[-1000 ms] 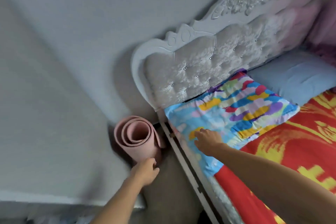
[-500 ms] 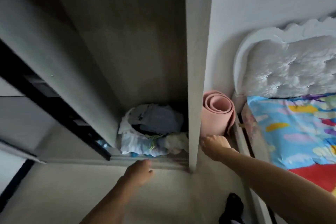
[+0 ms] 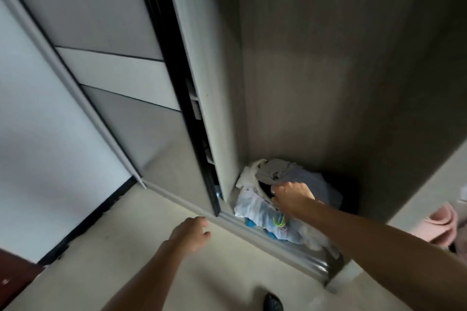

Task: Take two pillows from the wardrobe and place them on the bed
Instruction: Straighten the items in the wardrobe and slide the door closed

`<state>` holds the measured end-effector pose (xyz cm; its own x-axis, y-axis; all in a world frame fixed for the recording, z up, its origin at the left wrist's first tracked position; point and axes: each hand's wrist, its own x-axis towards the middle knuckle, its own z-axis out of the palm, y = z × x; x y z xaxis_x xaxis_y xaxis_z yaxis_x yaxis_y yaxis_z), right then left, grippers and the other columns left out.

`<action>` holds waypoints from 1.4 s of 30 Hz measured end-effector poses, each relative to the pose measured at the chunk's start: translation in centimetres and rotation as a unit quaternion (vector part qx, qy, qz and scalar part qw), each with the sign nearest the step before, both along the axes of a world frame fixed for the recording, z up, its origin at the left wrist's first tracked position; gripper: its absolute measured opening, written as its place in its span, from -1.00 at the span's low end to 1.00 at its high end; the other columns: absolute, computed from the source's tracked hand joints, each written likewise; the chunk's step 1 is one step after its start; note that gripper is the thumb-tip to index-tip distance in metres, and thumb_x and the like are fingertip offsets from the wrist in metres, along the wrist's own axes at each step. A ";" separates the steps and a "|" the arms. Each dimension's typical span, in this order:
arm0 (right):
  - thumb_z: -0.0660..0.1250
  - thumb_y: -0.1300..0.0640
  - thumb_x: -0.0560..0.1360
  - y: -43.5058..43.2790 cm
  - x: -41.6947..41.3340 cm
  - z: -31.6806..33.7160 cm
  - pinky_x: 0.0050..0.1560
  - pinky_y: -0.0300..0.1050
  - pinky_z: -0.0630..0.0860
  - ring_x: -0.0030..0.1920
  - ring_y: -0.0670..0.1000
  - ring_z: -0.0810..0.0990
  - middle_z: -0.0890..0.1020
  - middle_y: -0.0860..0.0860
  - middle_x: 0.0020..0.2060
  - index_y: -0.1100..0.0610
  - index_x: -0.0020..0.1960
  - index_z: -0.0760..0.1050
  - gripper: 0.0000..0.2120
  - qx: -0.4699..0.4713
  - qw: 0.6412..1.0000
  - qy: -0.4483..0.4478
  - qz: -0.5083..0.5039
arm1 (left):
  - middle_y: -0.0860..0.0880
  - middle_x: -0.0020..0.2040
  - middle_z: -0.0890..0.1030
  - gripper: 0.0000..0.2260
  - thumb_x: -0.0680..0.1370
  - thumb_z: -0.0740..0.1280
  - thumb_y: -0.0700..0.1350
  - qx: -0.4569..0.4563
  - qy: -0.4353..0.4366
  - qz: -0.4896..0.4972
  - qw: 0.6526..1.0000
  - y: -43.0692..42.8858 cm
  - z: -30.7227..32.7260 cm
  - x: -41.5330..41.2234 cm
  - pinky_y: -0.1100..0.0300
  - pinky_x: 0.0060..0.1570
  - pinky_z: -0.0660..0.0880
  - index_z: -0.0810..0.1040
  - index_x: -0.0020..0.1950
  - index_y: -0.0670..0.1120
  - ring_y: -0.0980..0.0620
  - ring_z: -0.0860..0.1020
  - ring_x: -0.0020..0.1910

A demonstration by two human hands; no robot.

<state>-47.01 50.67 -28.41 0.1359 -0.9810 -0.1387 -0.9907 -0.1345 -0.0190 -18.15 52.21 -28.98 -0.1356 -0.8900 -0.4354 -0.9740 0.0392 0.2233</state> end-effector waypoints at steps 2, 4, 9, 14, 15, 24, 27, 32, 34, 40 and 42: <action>0.15 -0.02 0.54 -3.7 2.3 -0.1 0.01 -0.02 0.48 0.07 0.16 0.60 0.61 0.07 0.12 0.03 0.15 0.46 -0.75 -0.013 0.999 0.007 0.035 | -0.09 0.23 0.55 -0.66 0.52 0.26 0.08 -0.008 0.007 0.018 1.000 -2.8 0.5 1.8 0.18 0.18 0.43 0.45 0.27 0.04 -0.06 0.52 0.20; 0.16 -0.01 0.54 -7.3 4.5 -0.1 0.05 0.00 0.48 0.09 0.16 0.59 0.59 0.08 0.14 0.04 0.17 0.45 -0.74 -0.024 0.997 0.015 0.068 | -0.09 0.21 0.56 -0.67 0.52 0.26 0.08 -0.028 0.009 0.030 0.999 -5.5 1.3 3.4 0.17 0.17 0.43 0.46 0.26 0.03 -0.05 0.53 0.19; 0.18 0.05 0.52 -18.1 10.8 2.1 0.12 0.01 0.39 0.09 0.13 0.55 0.58 0.10 0.08 0.08 0.09 0.49 -0.78 -0.065 0.987 0.023 0.146 | -0.08 0.11 0.62 -0.73 0.53 0.28 0.03 -0.082 0.027 0.054 0.995 -14.9 5.7 8.2 0.14 0.12 0.47 0.52 0.19 -0.02 -0.06 0.55 0.14; 0.15 0.06 0.54 -24.8 16.2 5.5 0.21 0.05 0.32 0.13 0.17 0.48 0.58 0.13 0.08 0.11 0.11 0.48 -0.77 -0.133 0.962 0.096 0.219 | -0.08 -0.01 0.67 -0.79 0.52 0.33 -0.03 -0.182 0.101 0.077 0.975 -23.3 11.0 12.0 0.18 0.08 0.48 0.58 0.11 -0.05 -0.03 0.59 0.04; 0.15 0.06 0.54 -25.8 17.2 6.0 0.23 0.05 0.32 0.13 0.17 0.46 0.57 0.14 0.07 0.12 0.11 0.49 -0.77 -0.146 0.953 0.118 0.237 | -0.09 -0.04 0.67 -0.80 0.52 0.34 -0.05 -0.205 0.113 0.073 0.970 -25.0 12.2 12.5 0.16 0.06 0.49 0.59 0.10 -0.07 -0.05 0.60 0.00; 0.36 0.02 0.31 -32.9 24.9 9.1 0.32 0.18 0.40 0.22 0.20 0.52 0.66 0.10 -0.06 0.04 -0.14 0.64 -0.82 -0.218 0.922 0.204 0.244 | -0.04 -0.27 0.65 -0.85 0.54 0.30 -0.01 -0.429 0.232 -0.046 0.872 -39.2 23.6 13.2 0.07 -0.18 0.53 0.60 -0.04 -0.06 -0.12 0.60 -0.21; 0.36 0.07 0.24 -34.9 26.7 9.3 0.32 0.16 0.41 0.14 0.22 0.56 0.65 0.12 -0.17 0.06 -0.25 0.62 -0.88 -0.224 0.924 0.207 0.230 | 0.00 -0.31 0.62 -0.82 0.55 0.29 0.02 -0.454 0.268 -0.150 0.836 -41.9 26.7 11.7 0.13 -0.28 0.47 0.58 -0.05 -0.07 -0.05 0.56 -0.30; 0.36 0.11 0.29 -36.7 27.5 10.0 0.36 0.10 0.37 -0.01 0.19 0.56 0.64 0.09 -0.21 0.09 -0.24 0.62 -0.90 -0.221 0.916 0.276 0.189 | -0.09 -0.46 0.54 -0.72 0.55 0.30 0.00 -0.468 0.324 -0.198 0.798 -44.2 29.1 9.6 0.09 -0.43 0.37 0.42 -0.26 -0.15 -0.16 0.48 -0.44; 0.34 0.10 0.36 -36.6 27.4 9.7 0.38 0.12 0.33 0.04 0.19 0.52 0.63 0.08 -0.17 0.09 -0.19 0.64 -0.88 -0.201 0.915 0.298 0.183 | -0.15 -0.45 0.54 -0.71 0.56 0.28 -0.01 -0.465 0.331 -0.194 0.798 -44.3 28.9 9.2 0.01 -0.41 0.42 0.40 -0.25 -0.18 -0.23 0.48 -0.42; 0.32 0.03 0.40 -36.0 27.2 9.8 0.43 0.07 0.28 0.13 0.10 0.53 0.64 -0.01 -0.10 0.03 -0.13 0.66 -0.84 -0.175 0.923 0.302 0.163 | -0.19 -0.43 0.55 -0.69 0.57 0.27 -0.02 -0.472 0.328 -0.207 0.792 -44.4 29.1 8.7 -0.08 -0.38 0.46 0.41 -0.25 -0.22 -0.25 0.49 -0.40; 0.30 0.02 0.41 -35.6 27.2 10.0 0.44 0.06 0.27 0.14 0.08 0.53 0.65 -0.03 -0.09 0.02 -0.13 0.66 -0.82 -0.176 0.925 0.300 0.154 | -0.19 -0.41 0.56 -0.68 0.57 0.27 -0.01 -0.471 0.321 -0.210 0.795 -44.3 29.2 8.6 -0.08 -0.36 0.47 0.42 -0.25 -0.22 -0.26 0.50 -0.38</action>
<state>-19.84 15.07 -18.39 0.4186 -0.9073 0.0401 -0.7223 -0.3059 0.6203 -9.59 7.92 0.26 -0.4314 -0.5984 0.6751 -0.5290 0.7740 0.3481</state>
